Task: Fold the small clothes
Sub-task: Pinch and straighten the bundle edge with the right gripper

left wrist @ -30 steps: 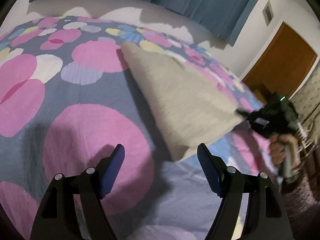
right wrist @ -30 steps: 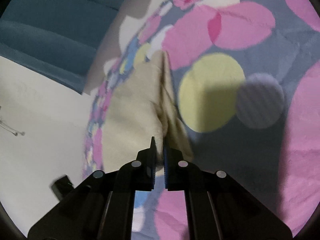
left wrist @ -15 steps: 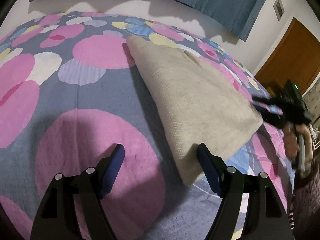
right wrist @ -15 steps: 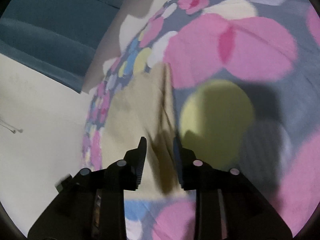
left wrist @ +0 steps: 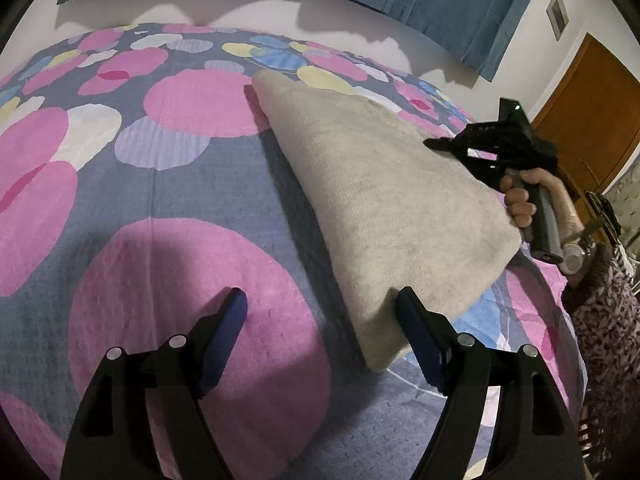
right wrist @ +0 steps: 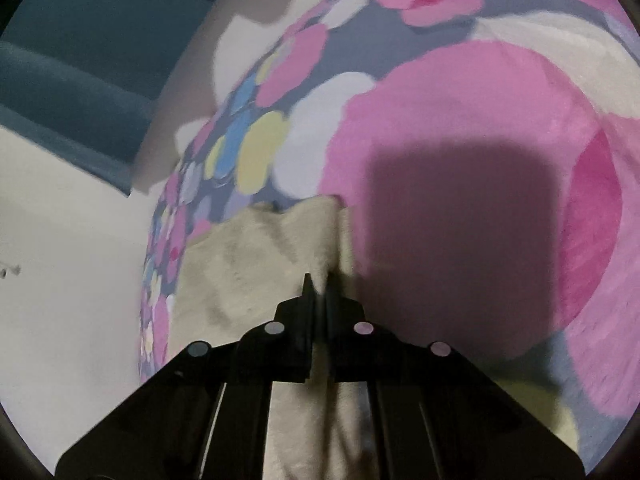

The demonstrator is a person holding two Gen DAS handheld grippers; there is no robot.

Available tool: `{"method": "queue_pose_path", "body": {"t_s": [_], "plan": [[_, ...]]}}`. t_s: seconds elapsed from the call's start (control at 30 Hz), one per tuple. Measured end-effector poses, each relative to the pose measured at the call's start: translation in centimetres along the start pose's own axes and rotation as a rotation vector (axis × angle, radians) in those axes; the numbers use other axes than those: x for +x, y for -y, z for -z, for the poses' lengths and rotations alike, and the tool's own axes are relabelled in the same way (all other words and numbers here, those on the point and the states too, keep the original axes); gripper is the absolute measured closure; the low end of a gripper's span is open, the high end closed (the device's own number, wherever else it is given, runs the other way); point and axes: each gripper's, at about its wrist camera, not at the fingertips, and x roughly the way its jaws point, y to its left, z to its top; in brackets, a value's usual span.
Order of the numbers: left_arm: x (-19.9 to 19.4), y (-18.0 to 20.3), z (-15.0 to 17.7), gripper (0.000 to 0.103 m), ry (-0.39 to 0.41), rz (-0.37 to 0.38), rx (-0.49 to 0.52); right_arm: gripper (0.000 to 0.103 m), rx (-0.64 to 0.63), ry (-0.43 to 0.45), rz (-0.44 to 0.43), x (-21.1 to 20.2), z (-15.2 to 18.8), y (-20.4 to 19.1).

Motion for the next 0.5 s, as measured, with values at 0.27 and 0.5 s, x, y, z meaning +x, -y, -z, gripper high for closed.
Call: {"method": "queue_pose_path", "body": {"t_s": [0.27, 0.5], "plan": [[0.2, -0.1, -0.2, 0.026, -0.002, 0.004, -0.003, 0.092, 0.030, -0.012, -0.076, -1.5, 1.0, 0.7], [0.2, 0.0, -0.1, 0.026, 0.000, 0.003, -0.003, 0.056, -0.021, -0.023, -0.107, -6.4, 6.1, 0.8]]}}
